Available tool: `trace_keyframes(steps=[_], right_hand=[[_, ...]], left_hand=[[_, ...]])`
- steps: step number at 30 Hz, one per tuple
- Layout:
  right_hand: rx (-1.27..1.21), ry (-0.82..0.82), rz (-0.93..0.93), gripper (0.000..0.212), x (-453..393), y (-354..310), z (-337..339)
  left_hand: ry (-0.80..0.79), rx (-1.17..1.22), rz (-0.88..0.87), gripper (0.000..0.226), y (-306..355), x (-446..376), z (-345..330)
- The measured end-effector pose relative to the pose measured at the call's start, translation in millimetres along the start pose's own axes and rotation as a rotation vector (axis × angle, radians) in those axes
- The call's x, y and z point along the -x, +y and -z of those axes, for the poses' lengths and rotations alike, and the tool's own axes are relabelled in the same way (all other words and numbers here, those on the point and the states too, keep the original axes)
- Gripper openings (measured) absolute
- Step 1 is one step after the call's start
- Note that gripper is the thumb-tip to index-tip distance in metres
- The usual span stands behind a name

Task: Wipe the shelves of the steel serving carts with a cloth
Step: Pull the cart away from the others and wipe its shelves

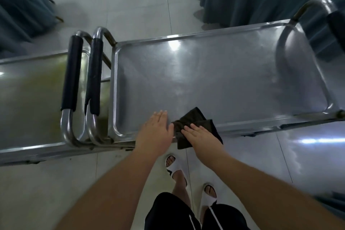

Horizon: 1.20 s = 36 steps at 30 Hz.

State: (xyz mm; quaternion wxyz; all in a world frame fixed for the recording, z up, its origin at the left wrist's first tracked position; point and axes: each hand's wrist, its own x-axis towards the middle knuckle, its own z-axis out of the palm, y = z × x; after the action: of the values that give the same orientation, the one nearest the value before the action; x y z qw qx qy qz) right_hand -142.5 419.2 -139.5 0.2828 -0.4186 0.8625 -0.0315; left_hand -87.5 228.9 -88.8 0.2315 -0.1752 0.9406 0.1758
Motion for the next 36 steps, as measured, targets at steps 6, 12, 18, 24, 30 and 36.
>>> trace_keyframes(steps=[6,12,18,24,30,36], right_hand=[[-0.126,-0.220,-0.175,0.063,71.5,-11.8,12.8],[-0.036,-0.322,-0.212,0.058,136.9,-9.5,35.6],[-0.033,-0.256,-0.243,0.058,152.2,-17.1,49.4],[-0.054,-0.256,-0.309,0.067,141.3,-52.2,37.4],[-0.094,-0.254,-0.347,0.077,114.3,-109.6,14.4],[-0.234,-0.129,-0.361,0.057,89.0,-165.5,-25.7]], left_hand=[[-0.064,-0.073,0.018,0.053,45.8,67.6,-11.8],[-0.146,-0.172,0.018,0.052,73.5,136.7,-13.0],[-0.141,-0.154,0.053,0.054,53.6,169.3,-22.0],[-0.170,-0.180,0.062,0.053,10.0,183.8,-26.0],[-0.198,-0.146,0.052,0.054,-66.8,188.1,-32.9],[-0.242,-0.019,0.130,0.055,-125.1,185.4,-53.5]])
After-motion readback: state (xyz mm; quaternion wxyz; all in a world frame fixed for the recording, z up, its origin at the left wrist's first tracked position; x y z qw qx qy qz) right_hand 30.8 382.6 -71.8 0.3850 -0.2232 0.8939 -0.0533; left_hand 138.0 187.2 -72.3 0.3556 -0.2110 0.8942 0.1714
